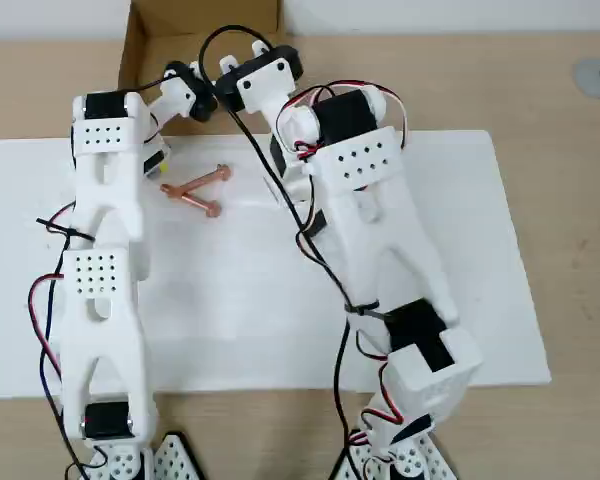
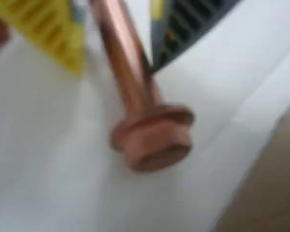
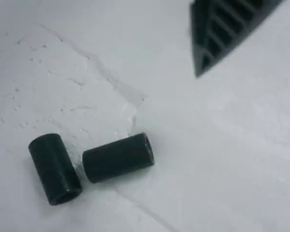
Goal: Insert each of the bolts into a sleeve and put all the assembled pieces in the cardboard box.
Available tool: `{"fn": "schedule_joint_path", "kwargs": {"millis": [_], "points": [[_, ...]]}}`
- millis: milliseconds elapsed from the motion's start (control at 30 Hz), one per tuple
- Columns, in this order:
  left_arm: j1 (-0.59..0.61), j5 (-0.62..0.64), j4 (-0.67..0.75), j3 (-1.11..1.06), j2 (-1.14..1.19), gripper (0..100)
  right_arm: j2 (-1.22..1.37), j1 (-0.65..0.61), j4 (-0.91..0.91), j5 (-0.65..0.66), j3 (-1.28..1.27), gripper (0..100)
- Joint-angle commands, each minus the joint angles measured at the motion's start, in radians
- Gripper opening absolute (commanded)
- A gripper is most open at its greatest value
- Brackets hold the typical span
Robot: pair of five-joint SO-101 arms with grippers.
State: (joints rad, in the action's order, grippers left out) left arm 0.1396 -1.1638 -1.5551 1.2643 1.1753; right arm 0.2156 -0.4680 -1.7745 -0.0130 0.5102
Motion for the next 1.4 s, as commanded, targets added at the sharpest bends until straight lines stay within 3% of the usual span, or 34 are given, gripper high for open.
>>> {"fn": "schedule_joint_path", "kwargs": {"millis": [0, 533, 700, 833, 1033, 1133, 1300, 1367], "points": [[0.018, -0.008, 0.002, -0.014, 0.028, 4, -0.068, 0.007, -0.014, -0.002, 0.001, 53.5], [0.026, -0.002, -0.005, 0.025, 0.012, 1, -0.062, 0.007, -0.014, -0.005, 0.002, 53.5], [0.018, 0.034, -0.161, 0.238, -0.053, 1, -0.067, 0.007, -0.014, -0.005, 0.001, 53.5], [0.034, 0.138, -0.198, 0.391, -0.090, 1, -0.067, 0.005, -0.014, -0.006, 0.001, 53.5], [0.127, 0.416, -0.201, 0.396, -0.197, 1, -0.067, -0.012, -0.014, -0.038, -0.001, 53.5], [0.187, 0.539, -0.203, 0.336, -0.285, 1, -0.056, -0.015, -0.012, -0.074, -0.001, 53.4], [0.276, 0.634, -0.203, 0.109, -0.513, 1, 0.081, 0.033, -0.006, -0.074, -0.001, 52.0], [0.279, 0.652, -0.203, -0.054, -0.630, 1, 0.174, 0.062, 0.009, -0.176, 0.010, 47.2]]}}
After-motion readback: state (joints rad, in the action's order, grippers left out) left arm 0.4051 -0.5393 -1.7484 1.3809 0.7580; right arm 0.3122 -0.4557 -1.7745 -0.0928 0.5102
